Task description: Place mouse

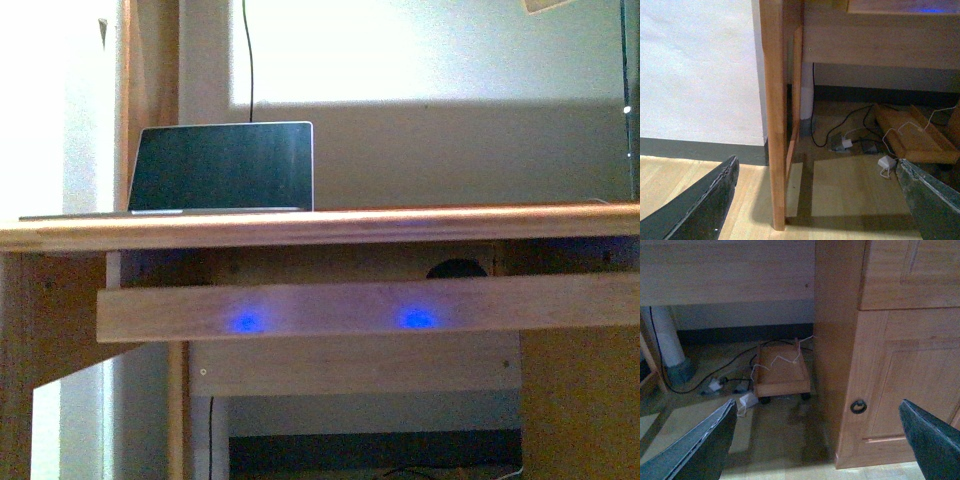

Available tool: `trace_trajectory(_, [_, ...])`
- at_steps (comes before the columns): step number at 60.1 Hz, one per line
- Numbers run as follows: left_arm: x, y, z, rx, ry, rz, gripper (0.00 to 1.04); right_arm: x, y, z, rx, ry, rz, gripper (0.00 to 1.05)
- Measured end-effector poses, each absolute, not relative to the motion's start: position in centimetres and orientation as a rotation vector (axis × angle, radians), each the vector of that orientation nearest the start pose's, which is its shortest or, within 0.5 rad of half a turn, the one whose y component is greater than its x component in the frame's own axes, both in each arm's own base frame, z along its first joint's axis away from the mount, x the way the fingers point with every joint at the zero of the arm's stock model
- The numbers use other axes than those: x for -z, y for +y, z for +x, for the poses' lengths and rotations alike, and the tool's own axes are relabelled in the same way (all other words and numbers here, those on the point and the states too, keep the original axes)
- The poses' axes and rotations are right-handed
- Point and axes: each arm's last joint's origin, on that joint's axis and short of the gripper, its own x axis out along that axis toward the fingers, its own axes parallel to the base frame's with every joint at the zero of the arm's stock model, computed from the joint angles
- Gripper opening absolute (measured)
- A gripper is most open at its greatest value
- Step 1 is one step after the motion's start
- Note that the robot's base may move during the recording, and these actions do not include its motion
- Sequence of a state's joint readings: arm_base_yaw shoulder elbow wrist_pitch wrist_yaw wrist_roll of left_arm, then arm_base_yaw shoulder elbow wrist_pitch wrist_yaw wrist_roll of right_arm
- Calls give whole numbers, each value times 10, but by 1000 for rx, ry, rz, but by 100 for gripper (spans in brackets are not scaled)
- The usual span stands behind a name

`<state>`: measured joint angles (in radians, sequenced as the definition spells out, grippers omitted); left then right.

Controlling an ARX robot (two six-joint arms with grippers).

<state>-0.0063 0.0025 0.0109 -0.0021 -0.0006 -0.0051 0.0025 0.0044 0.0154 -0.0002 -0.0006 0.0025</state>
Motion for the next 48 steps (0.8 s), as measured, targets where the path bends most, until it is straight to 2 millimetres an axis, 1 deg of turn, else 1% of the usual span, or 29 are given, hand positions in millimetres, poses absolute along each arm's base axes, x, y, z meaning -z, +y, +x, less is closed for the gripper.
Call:
trace_trajectory(35, [-167, -1, 97, 7, -6, -5, 97, -168, 0, 97, -3, -11, 3, 97])
trace_trajectory(42, [-165, 2, 102, 95, 163, -108, 97, -168, 0, 97, -3, -11, 3, 97])
trace_trajectory(48, [-169, 7, 113, 147, 223, -124, 97, -168, 0, 97, -3, -11, 3, 97])
